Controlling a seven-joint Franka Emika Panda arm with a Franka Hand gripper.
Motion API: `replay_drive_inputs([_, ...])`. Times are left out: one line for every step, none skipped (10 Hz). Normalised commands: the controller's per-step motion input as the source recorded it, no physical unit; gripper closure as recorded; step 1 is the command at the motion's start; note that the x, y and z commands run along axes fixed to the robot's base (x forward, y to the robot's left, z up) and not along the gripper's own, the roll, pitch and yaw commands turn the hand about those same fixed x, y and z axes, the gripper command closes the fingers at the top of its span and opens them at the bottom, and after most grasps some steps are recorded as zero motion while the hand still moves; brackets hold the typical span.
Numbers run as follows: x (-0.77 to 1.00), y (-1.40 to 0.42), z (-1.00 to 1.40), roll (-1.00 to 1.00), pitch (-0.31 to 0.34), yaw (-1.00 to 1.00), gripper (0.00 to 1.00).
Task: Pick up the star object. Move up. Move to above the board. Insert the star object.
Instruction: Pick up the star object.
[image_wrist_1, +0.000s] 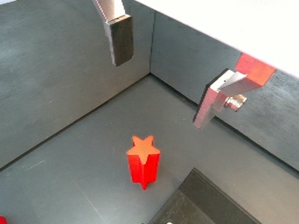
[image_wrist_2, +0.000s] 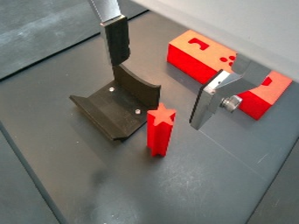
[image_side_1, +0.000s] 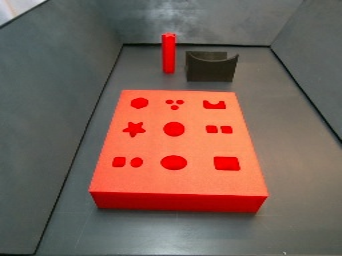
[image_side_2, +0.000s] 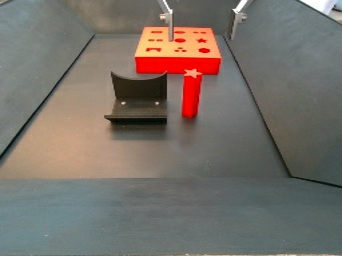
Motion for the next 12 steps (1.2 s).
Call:
replay_drive_inputs([0.00, -0.12, 0.00, 0.06, 0.000, 0.00, 0.00])
replay_drive_inputs([0.03, -0.09, -0.27, -0.02, -0.046, 0.00, 0.00])
replay_drive_inputs([0.24, -0.10, -0.81, -0.08, -0.140, -0.11, 0.00])
replay_drive_inputs([0.36, -0.01, -0.92, -0.09, -0.093, -0.09, 0.00])
replay_drive_inputs([0.22, -0.07, -0.98, -0.03, -0.106, -0.08, 0.00])
replay_drive_inputs([0.04, -0.13, -0.90, -0.01, -0.186, -0.04, 0.00])
replay_drive_inputs([0.00, -0.17, -0.82, 0.00, -0.149, -0.01, 0.00])
replay_drive_inputs([0.00, -0.25, -0.68, 0.01, -0.099, 0.00, 0.00])
replay_drive_inputs([0.00, -0.23, -0.69, 0.01, -0.073, 0.00, 0.00])
replay_drive_inputs([0.00, -0.21, -0.71, 0.01, -0.056, 0.00, 0.00])
replay_drive_inputs([0.00, -0.11, -0.65, 0.00, -0.083, 0.00, 0.00])
replay_drive_inputs([0.00, 0.00, 0.00, 0.00, -0.011, 0.00, 0.00])
